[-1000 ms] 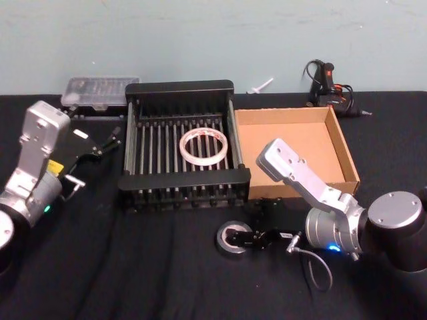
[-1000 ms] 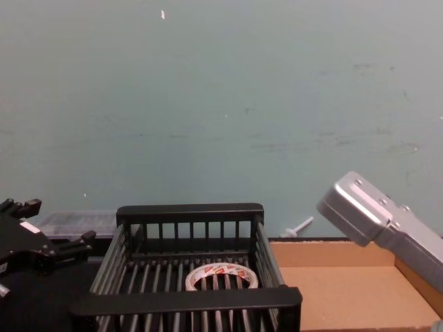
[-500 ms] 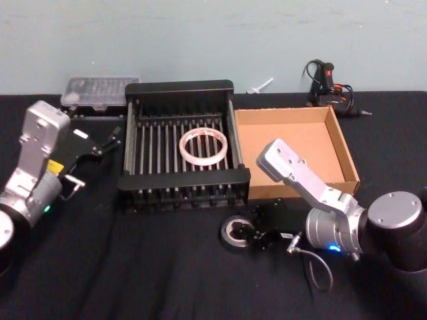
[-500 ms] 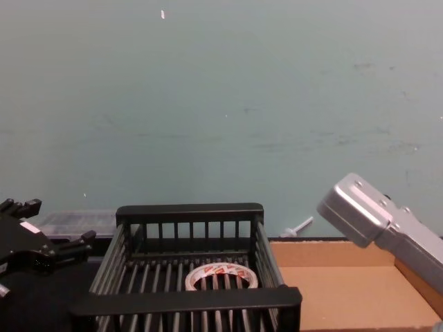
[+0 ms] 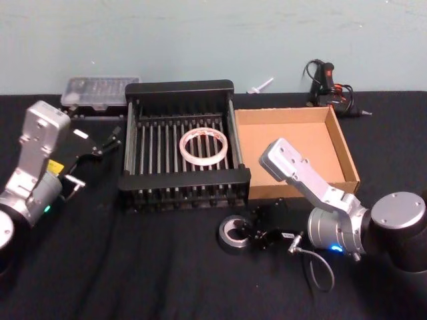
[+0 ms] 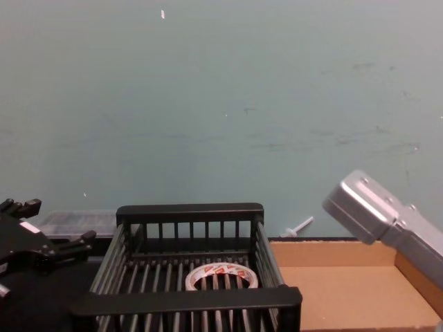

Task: Pick up the white tape and place it into the black box , Pick up the silver tape and place it into the brown box.

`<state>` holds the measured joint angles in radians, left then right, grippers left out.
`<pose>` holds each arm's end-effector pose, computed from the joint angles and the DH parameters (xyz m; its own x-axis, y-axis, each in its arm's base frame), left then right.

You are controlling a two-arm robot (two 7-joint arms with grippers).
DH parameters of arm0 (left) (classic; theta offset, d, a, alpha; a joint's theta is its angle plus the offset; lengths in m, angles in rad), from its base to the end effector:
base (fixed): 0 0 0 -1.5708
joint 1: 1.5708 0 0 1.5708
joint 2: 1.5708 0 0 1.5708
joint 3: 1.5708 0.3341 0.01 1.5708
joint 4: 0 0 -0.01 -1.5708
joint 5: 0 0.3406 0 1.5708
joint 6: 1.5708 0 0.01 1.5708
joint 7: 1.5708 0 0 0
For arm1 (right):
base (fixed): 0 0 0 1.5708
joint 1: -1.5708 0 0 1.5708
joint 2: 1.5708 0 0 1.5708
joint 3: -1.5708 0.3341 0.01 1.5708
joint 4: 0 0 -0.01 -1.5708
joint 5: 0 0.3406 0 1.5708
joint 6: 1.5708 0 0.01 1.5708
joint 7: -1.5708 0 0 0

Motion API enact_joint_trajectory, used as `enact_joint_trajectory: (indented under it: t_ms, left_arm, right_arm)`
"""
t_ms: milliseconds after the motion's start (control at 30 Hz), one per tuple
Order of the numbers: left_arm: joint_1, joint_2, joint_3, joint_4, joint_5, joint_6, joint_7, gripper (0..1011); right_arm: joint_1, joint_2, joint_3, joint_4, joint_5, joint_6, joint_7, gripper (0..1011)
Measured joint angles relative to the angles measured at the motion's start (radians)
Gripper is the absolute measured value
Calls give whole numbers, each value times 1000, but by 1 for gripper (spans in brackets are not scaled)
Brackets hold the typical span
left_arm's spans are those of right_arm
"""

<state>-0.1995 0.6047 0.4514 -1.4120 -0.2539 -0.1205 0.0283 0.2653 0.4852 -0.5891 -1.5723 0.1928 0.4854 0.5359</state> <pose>0.3953 0.0993 -0.3439 0.2923 0.8803 0.3738 -0.9553 0.2873 0.0703 0.3932 0.0150 -0.3092 0.8327 -0.5504 0.0608 0.4795 0.6616 -0.5765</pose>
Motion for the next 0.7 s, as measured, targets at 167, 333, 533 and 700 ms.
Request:
enact_joint_trajectory:
  t_ms: [167,333,533,700]
  left_arm:
    - [0,0,0,0,0,0,0,1001]
    - [0,0,0,0,0,0,0,1001]
    - [0,0,0,0,0,0,0,1002]
    - [0,0,0,0,0,0,0,1001]
  right_arm:
    - [-7,7,7,-12,9,-11,1,174]
    - [-18,22,15,-39,21,-26,5,174]
    - [-36,52,27,-84,43,-56,18,174]
    - [-53,77,40,-120,62,-84,23,174]
